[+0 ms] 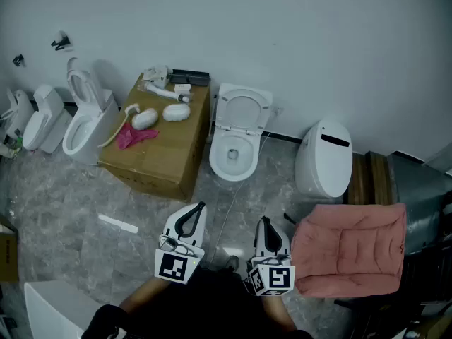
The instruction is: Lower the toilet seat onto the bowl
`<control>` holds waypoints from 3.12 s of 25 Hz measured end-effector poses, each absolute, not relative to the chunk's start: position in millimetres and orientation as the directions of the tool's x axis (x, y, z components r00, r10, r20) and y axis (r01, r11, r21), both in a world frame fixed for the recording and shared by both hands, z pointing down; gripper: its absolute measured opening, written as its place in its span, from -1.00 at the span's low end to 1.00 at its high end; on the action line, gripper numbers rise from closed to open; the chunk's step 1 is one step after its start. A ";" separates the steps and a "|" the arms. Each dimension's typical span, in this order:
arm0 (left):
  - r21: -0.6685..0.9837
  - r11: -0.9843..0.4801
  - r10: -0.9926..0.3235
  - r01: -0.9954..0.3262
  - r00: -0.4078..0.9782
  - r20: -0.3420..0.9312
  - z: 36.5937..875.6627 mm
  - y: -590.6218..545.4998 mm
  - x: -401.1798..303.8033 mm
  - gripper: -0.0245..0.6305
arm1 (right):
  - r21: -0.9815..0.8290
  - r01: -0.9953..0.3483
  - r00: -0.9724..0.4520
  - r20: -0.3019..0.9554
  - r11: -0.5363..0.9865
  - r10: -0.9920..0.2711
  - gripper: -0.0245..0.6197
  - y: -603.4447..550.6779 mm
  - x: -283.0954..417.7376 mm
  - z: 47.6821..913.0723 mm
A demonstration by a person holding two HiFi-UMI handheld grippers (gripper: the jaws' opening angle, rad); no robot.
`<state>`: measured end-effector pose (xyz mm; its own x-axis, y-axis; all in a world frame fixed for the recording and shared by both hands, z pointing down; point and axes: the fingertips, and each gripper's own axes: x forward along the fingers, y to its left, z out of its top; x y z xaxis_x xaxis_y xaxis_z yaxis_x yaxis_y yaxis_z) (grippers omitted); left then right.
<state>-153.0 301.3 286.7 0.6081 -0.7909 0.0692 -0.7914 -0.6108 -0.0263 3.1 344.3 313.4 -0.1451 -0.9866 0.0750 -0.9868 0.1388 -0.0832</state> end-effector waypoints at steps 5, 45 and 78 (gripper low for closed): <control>-0.030 -0.610 -0.791 -0.791 0.607 0.072 286.9 303.3 -146.4 -0.90 | -0.085 -0.987 -0.146 0.078 0.139 -0.986 -0.84 346.9 8.6 314.0; -0.006 -0.593 -0.799 -0.805 0.588 0.123 313.1 59.6 -43.0 -0.90 | -0.070 -0.977 -0.208 0.125 0.201 -0.970 -0.84 103.1 94.5 343.1; 0.007 -0.541 -0.786 -0.841 0.508 0.353 452.2 -282.2 36.9 -0.89 | 0.296 -0.775 -0.223 0.698 0.558 -0.681 -0.62 -385.0 218.3 642.4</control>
<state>36.9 -282.2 452.2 0.5080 -0.7855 0.3534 -0.8411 -0.5408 0.0070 218.3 -385.0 642.4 -0.2227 -0.6807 0.6979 -0.7753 0.5577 0.2965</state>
